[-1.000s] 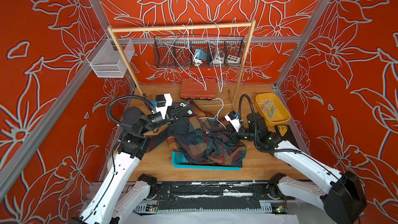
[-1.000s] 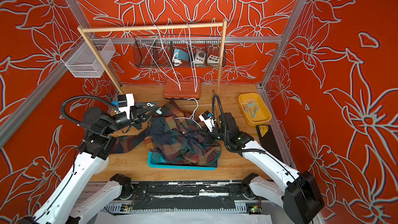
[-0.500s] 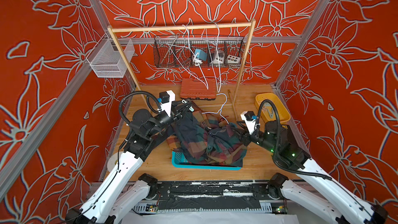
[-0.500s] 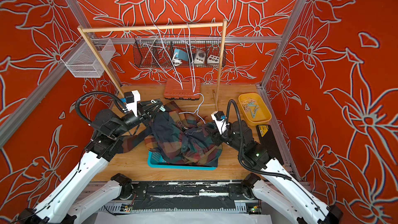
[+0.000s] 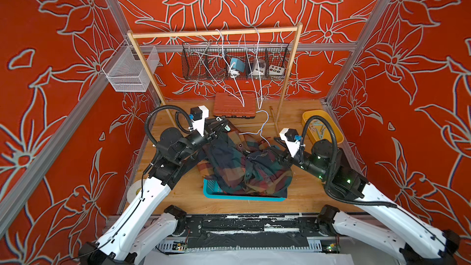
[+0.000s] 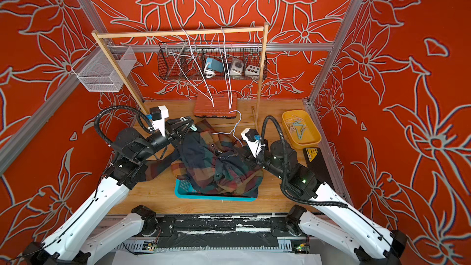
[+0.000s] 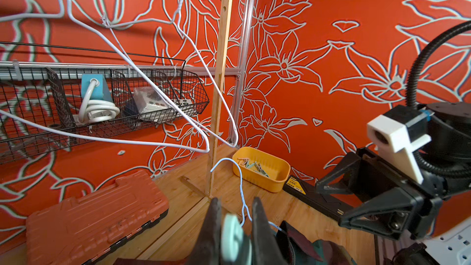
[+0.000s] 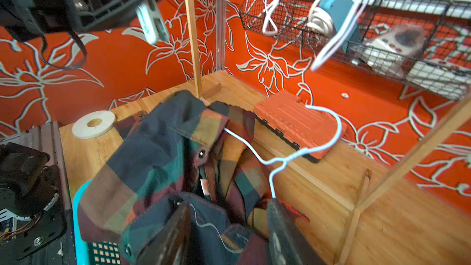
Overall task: Remove the clothespins securing long-sleeve shirts to the hanger
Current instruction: Place the clamp in the storage box.
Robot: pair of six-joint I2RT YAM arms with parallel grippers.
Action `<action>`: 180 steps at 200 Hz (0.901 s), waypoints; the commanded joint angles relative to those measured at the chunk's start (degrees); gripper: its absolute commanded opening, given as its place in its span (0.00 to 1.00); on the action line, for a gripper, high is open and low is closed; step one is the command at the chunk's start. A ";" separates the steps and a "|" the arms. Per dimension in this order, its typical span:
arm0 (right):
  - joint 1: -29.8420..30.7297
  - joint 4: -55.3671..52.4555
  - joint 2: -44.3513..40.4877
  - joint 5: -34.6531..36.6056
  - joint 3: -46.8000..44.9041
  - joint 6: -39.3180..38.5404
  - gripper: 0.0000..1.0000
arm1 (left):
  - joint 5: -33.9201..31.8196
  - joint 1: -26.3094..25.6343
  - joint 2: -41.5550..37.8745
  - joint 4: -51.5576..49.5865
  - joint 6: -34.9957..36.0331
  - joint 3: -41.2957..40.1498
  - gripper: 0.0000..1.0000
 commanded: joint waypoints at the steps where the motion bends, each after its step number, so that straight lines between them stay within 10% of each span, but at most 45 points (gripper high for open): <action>1: 3.57 0.69 0.15 4.79 4.11 -4.68 0.50 | -3.14 -0.76 0.41 2.08 -1.49 0.13 0.00; 80: 17.18 14.85 18.64 8.55 17.86 -12.37 0.49 | -3.85 -1.39 2.46 1.02 -1.27 1.10 0.00; 180: 19.84 22.05 34.41 7.91 28.68 -13.52 0.48 | -3.74 -1.48 2.64 0.58 -0.70 1.21 0.00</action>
